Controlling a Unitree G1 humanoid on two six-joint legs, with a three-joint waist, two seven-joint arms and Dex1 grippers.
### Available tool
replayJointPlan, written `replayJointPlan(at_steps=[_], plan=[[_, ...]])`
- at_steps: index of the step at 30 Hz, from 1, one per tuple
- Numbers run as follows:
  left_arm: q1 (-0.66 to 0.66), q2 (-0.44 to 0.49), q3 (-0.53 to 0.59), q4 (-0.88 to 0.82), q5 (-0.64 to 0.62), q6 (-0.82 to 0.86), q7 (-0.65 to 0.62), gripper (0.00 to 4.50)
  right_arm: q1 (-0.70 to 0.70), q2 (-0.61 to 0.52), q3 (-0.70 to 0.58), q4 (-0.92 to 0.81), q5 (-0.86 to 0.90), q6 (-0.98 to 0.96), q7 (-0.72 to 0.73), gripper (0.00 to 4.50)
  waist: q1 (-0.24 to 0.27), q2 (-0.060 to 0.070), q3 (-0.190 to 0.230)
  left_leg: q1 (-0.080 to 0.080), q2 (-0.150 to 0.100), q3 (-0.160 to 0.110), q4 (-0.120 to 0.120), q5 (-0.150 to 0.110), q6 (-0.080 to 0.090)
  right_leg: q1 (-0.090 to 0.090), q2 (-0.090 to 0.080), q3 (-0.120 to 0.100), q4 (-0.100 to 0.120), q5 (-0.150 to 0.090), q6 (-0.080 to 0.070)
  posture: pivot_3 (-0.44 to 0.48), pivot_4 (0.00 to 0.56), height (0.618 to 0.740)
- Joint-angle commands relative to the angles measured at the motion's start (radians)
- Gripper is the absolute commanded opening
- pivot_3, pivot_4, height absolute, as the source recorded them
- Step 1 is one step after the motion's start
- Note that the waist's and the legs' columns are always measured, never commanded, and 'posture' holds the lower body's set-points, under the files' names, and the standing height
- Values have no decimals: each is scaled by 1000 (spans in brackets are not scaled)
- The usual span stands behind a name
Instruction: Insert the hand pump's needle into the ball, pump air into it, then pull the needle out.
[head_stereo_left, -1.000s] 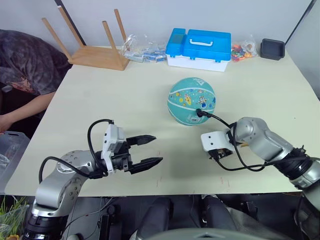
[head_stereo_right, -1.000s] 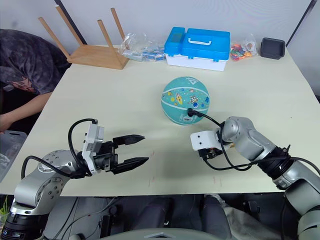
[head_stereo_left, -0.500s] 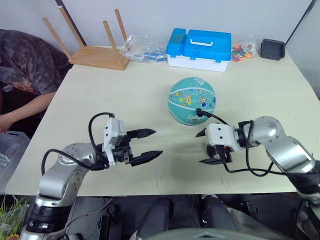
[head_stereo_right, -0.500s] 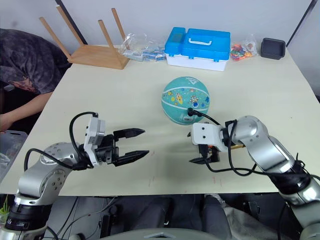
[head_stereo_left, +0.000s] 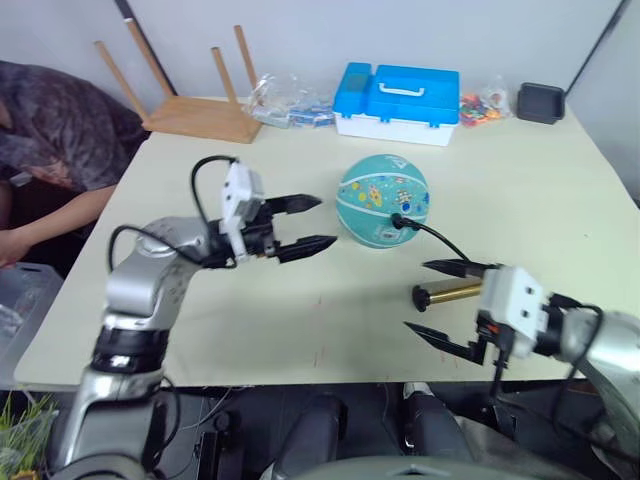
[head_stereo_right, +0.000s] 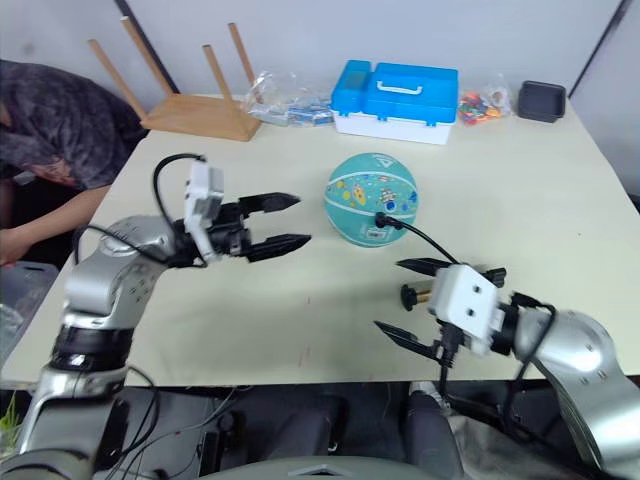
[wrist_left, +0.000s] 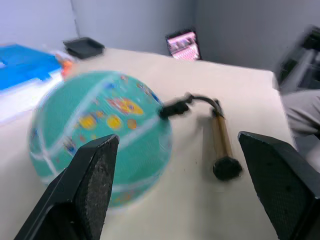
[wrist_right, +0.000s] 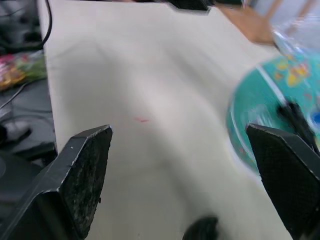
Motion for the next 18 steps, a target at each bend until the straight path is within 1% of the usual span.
replayJointPlan(at_steps=[1, 4, 6, 9, 11, 14, 16, 18], plan=[[-104, -46, -29, 79, 49, -44, 12, 4050, 149, 58, -168, -83, 63, -38, -50, 4432, 1, -1, 0, 0, 0, 1, 0, 0, 0, 0, 0, 1, 0, 0, 0, 0, 150, 740], [-159, -70, -47, 147, 91, -71, 9, 4050, 264, 73, -256, -90, 92, -86, -49, 4432, -5, -1, 0, 1, 0, 1, 1, 0, 0, 0, 1, 1, 1, 0, 0, 0, 150, 740], [-209, -93, -66, 207, 119, -83, 14, 4050, 331, 90, -339, -85, 139, -114, -29, 4432, -12, -1, 0, 1, 1, 3, 1, 0, 0, 0, 1, 3, 1, 0, 0, 0, 150, 740], [-274, -125, -88, 296, 167, -122, 13, 4050, 391, 101, -444, -57, 199, -159, -7, 4432, -8, -1, 0, 2, 0, 2, 1, 0, 0, 1, 2, 3, 1, 0, 1, 0, 150, 740], [-306, -143, -95, 340, 186, -142, 7, 4050, 417, 89, -492, -43, 231, -182, 13, 4432, -9, -2, 0, 2, 0, 2, 2, 0, 1, 1, 2, 3, 1, 1, 1, 0, 150, 740], [-352, -173, -116, 409, 229, -182, 0, 4050, 421, 59, -571, -8, 298, -195, 33, 4432, -15, -2, 0, 2, 0, 4, 2, -1, 2, 2, 2, 5, 1, 1, 2, 0, 150, 740], [-388, -198, -130, 478, 269, -219, 18, 4050, 400, 37, -586, 6, 332, -192, 24, 4432, -18, -2, 0, 2, 0, 5, 2, -1, 2, 2, 2, 5, 1, 1, 2, 0, 150, 740], [-411, -215, -143, 538, 304, -269, 25, 4050, 386, 17, -573, 9, 335, -192, 17, 4432, -20, -2, 0, 2, 0, 4, 2, -1, 3, 2, 2, 5, 1, 1, 2, 0, 150, 740]])
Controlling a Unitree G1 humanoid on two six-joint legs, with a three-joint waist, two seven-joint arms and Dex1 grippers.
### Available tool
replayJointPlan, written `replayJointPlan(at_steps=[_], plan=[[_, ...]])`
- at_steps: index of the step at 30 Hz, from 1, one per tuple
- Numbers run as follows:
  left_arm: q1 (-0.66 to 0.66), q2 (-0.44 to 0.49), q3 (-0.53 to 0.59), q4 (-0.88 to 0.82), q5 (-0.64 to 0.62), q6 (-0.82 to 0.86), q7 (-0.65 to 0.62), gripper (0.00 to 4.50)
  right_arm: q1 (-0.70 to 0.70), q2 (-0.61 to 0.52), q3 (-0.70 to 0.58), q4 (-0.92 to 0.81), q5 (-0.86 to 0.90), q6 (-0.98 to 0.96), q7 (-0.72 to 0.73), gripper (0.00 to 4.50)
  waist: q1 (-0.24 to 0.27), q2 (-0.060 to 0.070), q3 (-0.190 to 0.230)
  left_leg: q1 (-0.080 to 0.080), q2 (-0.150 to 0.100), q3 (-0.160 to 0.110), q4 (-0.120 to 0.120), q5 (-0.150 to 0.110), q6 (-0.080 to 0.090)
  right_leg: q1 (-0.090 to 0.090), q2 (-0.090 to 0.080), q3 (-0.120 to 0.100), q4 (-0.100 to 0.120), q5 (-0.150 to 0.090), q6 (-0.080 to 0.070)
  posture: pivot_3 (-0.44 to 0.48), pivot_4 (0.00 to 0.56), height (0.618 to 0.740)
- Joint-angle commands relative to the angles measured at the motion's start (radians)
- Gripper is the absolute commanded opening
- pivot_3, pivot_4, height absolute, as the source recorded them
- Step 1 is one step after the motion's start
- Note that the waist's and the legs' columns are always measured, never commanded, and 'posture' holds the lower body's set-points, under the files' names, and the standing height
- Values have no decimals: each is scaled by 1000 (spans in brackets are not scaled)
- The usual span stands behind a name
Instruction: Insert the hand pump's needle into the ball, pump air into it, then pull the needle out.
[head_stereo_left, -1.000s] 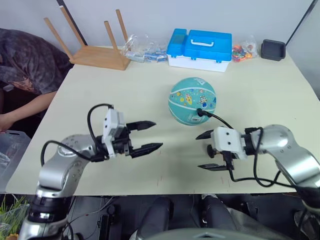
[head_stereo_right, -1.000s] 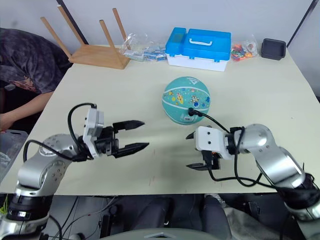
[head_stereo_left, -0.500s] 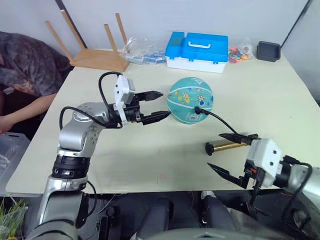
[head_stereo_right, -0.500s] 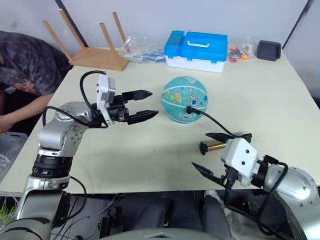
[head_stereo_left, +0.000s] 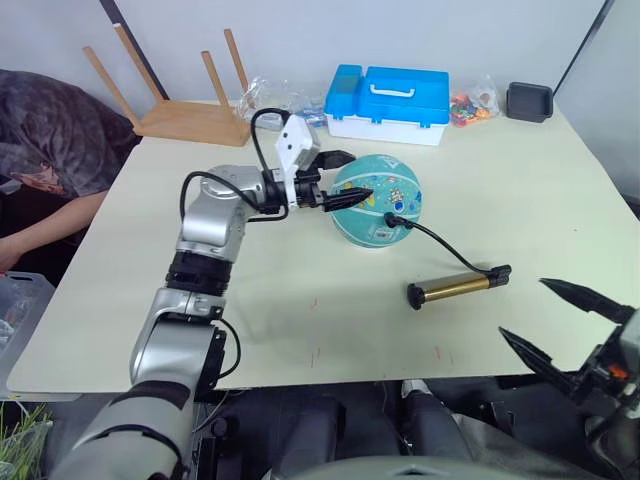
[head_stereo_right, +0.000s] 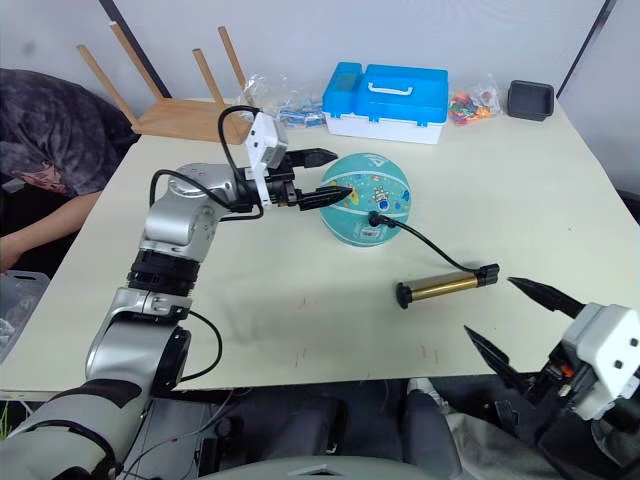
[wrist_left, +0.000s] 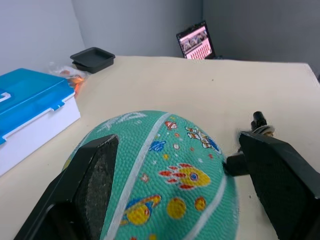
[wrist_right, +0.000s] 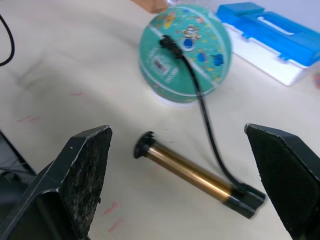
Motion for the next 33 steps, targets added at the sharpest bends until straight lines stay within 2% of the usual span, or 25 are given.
replayJointPlan(at_steps=[1, 7, 11, 15, 20, 24, 29, 31, 33], plan=[[-48, -20, -12, 78, 61, -101, 12, 4050, -20, -31, -5, -13, 27, -21, -11, 4432, -3, 0, 0, 0, 0, 0, 0, 0, 0, 0, 0, 0, 0, 0, 0, 0, 150, 740], [-56, -50, -26, 195, 125, -208, 16, 4050, -123, -102, 107, -14, 12, 9, -66, 4432, -5, 0, 0, 0, 0, 1, 0, 1, -1, 0, 0, 1, 0, 0, 0, 0, 150, 740], [-32, -54, -29, 217, 149, -238, 22, 4050, -290, -179, 248, 11, -18, 83, -147, 4432, -5, -1, 0, 0, 0, 1, 1, 1, -1, 0, 0, 2, 0, 1, 1, 0, 150, 740], [-22, -65, -21, 198, 149, -230, 41, 4050, -552, -232, 507, 95, -143, 118, -185, 4432, -9, -3, -1, 0, 1, 1, 2, 1, -1, 1, 1, 1, 0, 1, 1, 0, 150, 740], [-4, -76, -15, 171, 151, -220, 62, 4050, -827, -202, 761, 295, -325, 109, -204, 4432, -5, -3, -1, -1, 0, 0, 5, 2, -1, 1, 1, 0, 0, 3, 2, 0, 150, 740], [5, -73, -14, 158, 156, -213, 76, 4050, -998, -155, 885, 436, -432, 121, -209, 4432, -6, -3, -1, -2, 0, 0, 7, 2, -1, 0, 1, 1, 0, 3, 2, 0, 150, 740], [17, -73, -10, 148, 160, -202, 97, 4050, -1120, -90, 974, 550, -491, 105, -173, 4432, -6, -3, -1, -3, 0, 0, 7, 2, -1, -2, 1, 1, 0, 4, 1, 0, 150, 740], [18, -73, -8, 148, 161, -196, 106, 4050, -1157, -62, 993, 592, -511, 98, -167, 3998, -5, -3, -1, -4, 0, -1, 7, 2, -1, -2, 1, 1, 0, 4, 1, 0, 150, 740], [16, -73, -7, 154, 164, -195, 113, 4050, -1179, -52, 1012, 618, -537, 84, -162, 3356, -6, -3, -1, -4, 0, -1, 8, 2, -1, -2, 1, 1, 0, 4, 1, 0, 150, 740]])
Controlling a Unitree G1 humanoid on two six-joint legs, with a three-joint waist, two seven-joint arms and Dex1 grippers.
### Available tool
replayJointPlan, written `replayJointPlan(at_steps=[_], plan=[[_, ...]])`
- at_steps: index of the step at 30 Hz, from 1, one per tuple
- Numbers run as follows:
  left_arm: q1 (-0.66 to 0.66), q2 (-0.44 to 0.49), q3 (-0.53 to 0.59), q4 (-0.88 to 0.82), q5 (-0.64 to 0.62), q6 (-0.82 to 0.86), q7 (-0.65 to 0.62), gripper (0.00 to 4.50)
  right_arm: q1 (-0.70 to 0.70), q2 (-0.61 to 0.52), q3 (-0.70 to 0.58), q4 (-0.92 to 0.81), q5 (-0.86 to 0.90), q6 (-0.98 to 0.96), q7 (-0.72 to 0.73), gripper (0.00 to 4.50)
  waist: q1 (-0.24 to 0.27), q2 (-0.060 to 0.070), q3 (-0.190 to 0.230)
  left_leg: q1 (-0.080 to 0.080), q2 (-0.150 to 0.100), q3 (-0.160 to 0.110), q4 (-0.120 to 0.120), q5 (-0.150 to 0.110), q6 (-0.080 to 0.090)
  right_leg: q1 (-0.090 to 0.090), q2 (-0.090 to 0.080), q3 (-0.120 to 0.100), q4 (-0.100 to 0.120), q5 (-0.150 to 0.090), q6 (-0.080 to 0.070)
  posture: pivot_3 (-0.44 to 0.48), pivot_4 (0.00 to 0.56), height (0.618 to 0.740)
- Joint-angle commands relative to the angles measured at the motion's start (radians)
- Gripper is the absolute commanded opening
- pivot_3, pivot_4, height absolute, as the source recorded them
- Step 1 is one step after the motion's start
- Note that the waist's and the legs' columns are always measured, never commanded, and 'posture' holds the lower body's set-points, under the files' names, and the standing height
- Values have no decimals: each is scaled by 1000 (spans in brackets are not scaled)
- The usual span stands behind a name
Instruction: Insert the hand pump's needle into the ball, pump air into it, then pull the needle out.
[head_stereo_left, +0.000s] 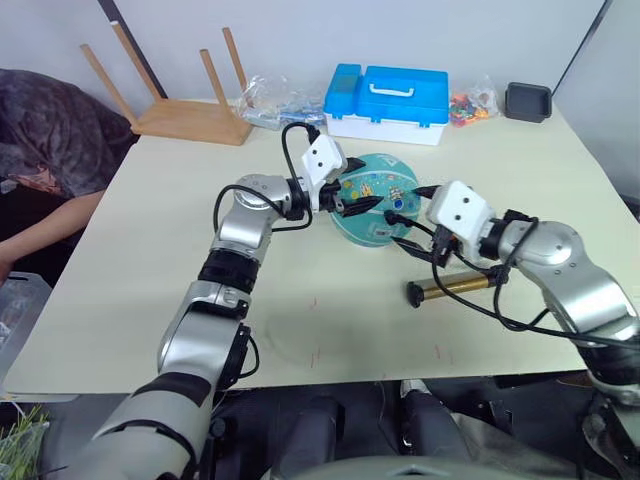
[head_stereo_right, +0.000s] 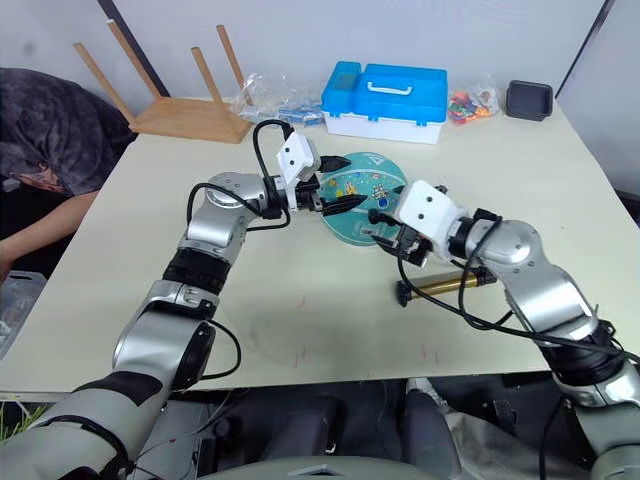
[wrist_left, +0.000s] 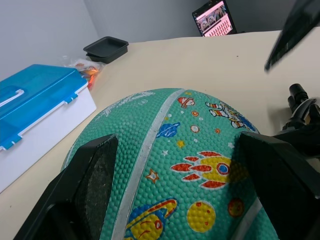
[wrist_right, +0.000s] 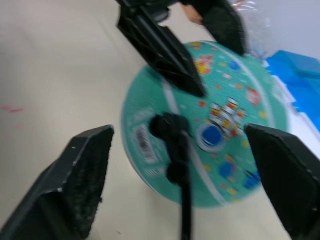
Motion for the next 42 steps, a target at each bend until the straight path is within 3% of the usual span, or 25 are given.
replayJointPlan(at_steps=[1, 31, 34, 36, 37, 42], plan=[[12, 6, 10, 11, 17, 22, 28, 4050, -82, 38, 42, 65, -64, -47, 19, 2943, -3, 0, 0, 0, 0, 0, 0, 0, 0, 0, 0, 0, 0, 0, 0, 0, 150, 740], [30, 2, 17, -13, 16, 43, 39, 4050, -126, 159, 52, 225, -221, -160, 50, 2943, -6, 0, 0, 1, 1, 1, 1, 0, 0, -1, 3, 2, 1, 6, -2, 0, 150, 740], [33, 3, 17, -19, 16, 46, 40, 4050, -120, 161, 50, 220, -228, -162, 49, 2212, -6, 0, 0, 1, 1, 1, 1, 1, -1, -1, 3, 2, 1, 6, -2, 0, 150, 740], [34, 4, 18, -22, 16, 47, 43, 4050, -114, 161, 50, 215, -238, -169, 45, 1214, -6, 0, 0, 1, 1, 1, 1, 1, -1, -1, 3, 2, 1, 6, -2, 0, 150, 740], [35, 5, 18, -24, 16, 48, 44, 4050, -112, 161, 50, 214, -242, -171, 44, 499, -6, 0, 0, 1, 1, 1, 1, 1, -1, -1, 3, 2, 1, 6, -2, 0, 150, 740], [46, 5, 15, -43, 22, 57, 60, 4050, -95, 146, 63, 198, -287, -209, 41, 385, -6, 0, 0, 1, 2, 1, 1, 1, -1, -1, 4, 2, 1, 6, -2, 0, 150, 740]])
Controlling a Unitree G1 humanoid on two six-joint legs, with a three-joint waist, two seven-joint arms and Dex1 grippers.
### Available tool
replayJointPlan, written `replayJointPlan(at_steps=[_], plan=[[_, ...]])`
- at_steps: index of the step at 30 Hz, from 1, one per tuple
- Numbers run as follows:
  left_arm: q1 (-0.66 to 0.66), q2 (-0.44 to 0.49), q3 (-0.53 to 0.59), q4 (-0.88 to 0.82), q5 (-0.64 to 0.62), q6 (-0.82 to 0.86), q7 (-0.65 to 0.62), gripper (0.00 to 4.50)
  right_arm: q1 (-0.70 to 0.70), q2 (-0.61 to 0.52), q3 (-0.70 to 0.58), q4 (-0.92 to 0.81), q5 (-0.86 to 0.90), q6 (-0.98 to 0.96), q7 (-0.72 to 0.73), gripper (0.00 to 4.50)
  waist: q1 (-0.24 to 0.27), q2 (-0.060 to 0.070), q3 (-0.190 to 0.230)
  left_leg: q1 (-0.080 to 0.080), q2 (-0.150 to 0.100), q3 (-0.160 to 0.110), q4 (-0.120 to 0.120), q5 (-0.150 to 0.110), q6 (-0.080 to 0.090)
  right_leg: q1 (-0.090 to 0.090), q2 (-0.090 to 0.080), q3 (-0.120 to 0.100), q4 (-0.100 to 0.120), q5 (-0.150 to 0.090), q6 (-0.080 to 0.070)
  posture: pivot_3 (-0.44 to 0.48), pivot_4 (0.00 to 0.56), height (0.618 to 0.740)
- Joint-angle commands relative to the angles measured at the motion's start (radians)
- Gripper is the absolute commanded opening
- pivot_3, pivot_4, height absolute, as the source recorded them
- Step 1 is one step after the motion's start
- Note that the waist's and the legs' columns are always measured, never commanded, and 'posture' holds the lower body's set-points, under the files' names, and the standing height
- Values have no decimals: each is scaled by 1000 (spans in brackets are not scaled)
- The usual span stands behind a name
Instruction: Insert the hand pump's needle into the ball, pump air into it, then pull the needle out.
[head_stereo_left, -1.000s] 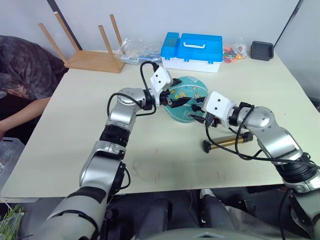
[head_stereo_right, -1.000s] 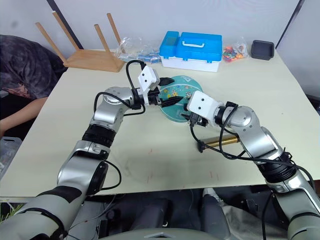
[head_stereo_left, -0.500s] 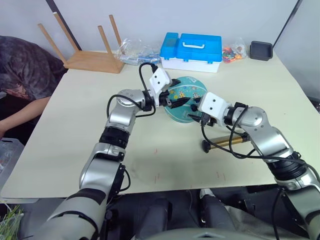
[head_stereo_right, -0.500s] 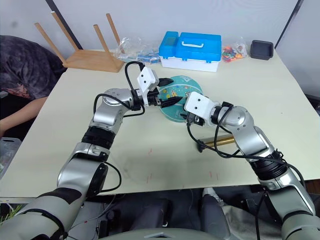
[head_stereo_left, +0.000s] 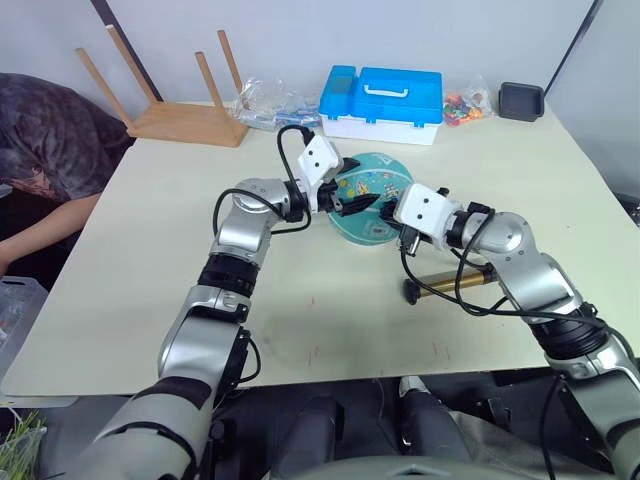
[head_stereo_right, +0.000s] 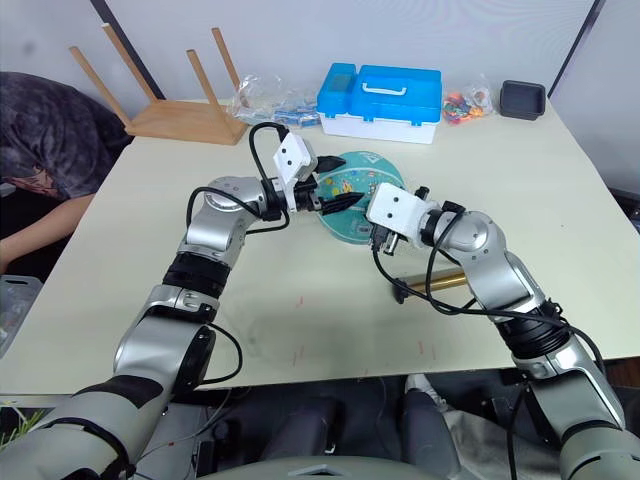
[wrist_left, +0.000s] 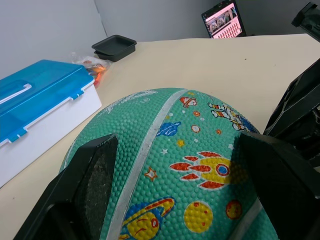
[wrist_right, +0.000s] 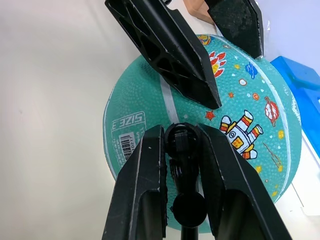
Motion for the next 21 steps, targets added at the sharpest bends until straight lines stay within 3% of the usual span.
replayJointPlan(at_steps=[1, 13, 21], plan=[[22, 5, -7, -20, 23, 24, 23, 4050, 12, -8, -6, -46, -31, -43, -9, 385, 0, 0, 0, 0, 0, 0, 0, 0, 0, 0, 0, 0, 0, 0, 0, 0, 150, 740], [31, -13, -40, -29, 65, 31, 64, 4050, 68, 19, -87, -78, 17, -85, -30, 385, 6, 0, 0, 0, 0, 0, 0, 0, 0, 0, 0, 0, -1, 0, 0, 0, 150, 740], [39, -44, -81, 36, 129, -12, 142, 4050, 105, 6, -114, -200, 51, -53, 1, 385, 17, 0, 0, -1, -1, -1, 0, 0, 0, 0, -1, -1, -1, 0, 0, 0, 150, 740]])
